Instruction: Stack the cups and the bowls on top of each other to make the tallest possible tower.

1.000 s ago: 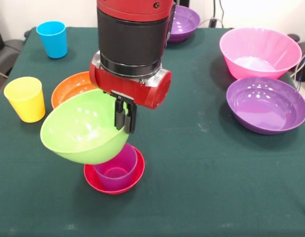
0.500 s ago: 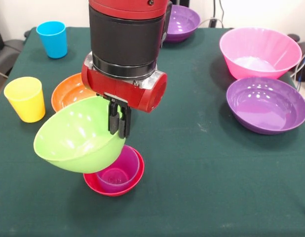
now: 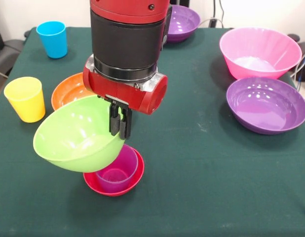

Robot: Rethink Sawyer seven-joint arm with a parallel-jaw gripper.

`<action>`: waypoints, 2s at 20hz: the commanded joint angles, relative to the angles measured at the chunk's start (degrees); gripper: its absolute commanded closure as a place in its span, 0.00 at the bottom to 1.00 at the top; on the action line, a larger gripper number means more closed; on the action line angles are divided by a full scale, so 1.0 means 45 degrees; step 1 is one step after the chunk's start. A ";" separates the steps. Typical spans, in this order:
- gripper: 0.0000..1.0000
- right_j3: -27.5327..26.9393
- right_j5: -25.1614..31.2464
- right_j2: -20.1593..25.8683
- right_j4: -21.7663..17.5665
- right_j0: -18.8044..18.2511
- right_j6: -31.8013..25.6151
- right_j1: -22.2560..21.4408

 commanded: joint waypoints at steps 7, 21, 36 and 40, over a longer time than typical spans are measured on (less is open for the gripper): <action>1.00 0.0053 0.1660 0.0383 -0.0726 0.0403 -0.2377 -0.0358; 1.00 -0.0657 0.3315 0.0458 -0.0558 0.0590 -0.2507 -0.0668; 1.00 -0.0340 0.3321 0.0488 -0.0611 0.0463 -0.2718 -0.0893; 1.00 -0.0230 0.3136 0.0515 -0.0628 0.0452 -0.2679 -0.0871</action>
